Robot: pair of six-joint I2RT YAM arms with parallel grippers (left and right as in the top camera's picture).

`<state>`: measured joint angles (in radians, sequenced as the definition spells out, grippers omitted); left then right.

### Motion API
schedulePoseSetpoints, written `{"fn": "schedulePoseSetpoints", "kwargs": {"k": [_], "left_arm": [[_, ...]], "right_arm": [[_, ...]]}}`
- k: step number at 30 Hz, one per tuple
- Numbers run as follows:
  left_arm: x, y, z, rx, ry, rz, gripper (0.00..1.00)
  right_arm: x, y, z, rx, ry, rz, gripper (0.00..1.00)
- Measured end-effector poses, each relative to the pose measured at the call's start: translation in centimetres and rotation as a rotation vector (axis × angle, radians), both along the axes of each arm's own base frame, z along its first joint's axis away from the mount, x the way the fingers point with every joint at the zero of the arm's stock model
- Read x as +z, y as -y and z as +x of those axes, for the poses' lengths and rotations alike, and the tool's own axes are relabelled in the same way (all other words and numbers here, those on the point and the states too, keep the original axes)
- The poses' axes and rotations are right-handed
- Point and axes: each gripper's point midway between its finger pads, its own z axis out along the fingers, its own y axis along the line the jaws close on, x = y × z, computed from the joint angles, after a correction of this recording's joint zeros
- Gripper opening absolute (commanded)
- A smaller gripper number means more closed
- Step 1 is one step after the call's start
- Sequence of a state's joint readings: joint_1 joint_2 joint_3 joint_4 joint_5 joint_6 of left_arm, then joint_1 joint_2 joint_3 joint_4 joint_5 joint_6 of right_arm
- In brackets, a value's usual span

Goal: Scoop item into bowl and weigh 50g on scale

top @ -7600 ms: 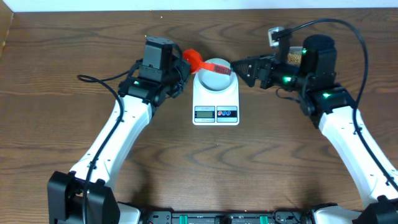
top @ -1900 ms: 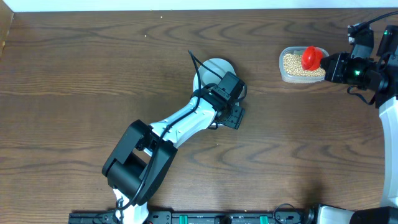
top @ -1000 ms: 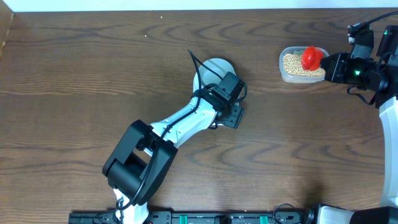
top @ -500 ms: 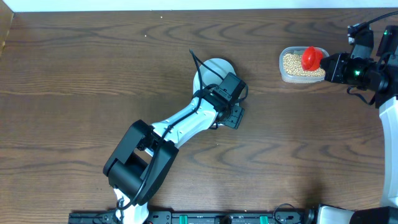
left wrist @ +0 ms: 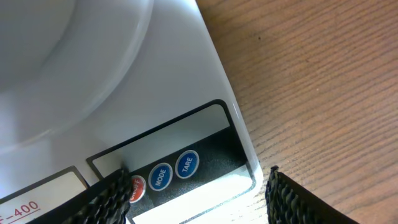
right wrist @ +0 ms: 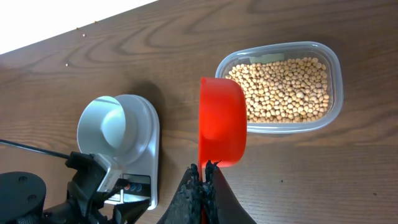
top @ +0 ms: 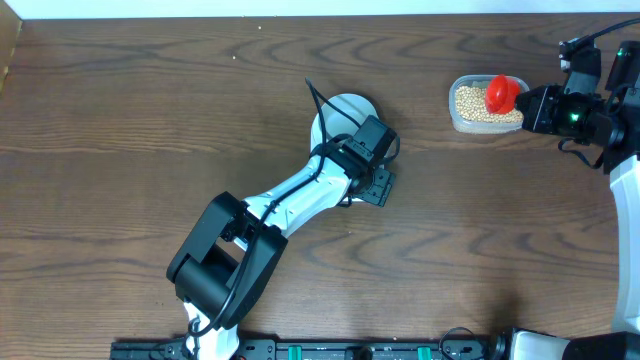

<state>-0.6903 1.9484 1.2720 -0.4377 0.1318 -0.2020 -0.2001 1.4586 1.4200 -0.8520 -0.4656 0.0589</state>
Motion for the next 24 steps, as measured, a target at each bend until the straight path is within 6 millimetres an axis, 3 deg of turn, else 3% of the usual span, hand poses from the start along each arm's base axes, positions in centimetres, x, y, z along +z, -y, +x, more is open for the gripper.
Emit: {"fn": "schedulePoseSetpoints", "kwargs": {"k": [5, 12, 15, 24], "left_arm": [[1.5, 0.0, 0.0, -0.001, 0.016, -0.017, 0.72], [11.4, 0.4, 0.4, -0.002, 0.194, -0.166, 0.72], [13.9, 0.4, 0.3, -0.003, 0.241, -0.204, 0.72], [13.9, 0.1, -0.1, -0.003, 0.230, -0.196, 0.74]], "right_arm": [[0.0, 0.0, 0.0, -0.002, 0.000, -0.002, 0.01], [0.0, 0.1, 0.0, -0.002, 0.000, -0.003, 0.01], [0.0, 0.1, 0.0, -0.002, 0.001, -0.003, 0.01], [-0.1, 0.4, 0.1, -0.014, -0.001, -0.018, 0.01]]}}
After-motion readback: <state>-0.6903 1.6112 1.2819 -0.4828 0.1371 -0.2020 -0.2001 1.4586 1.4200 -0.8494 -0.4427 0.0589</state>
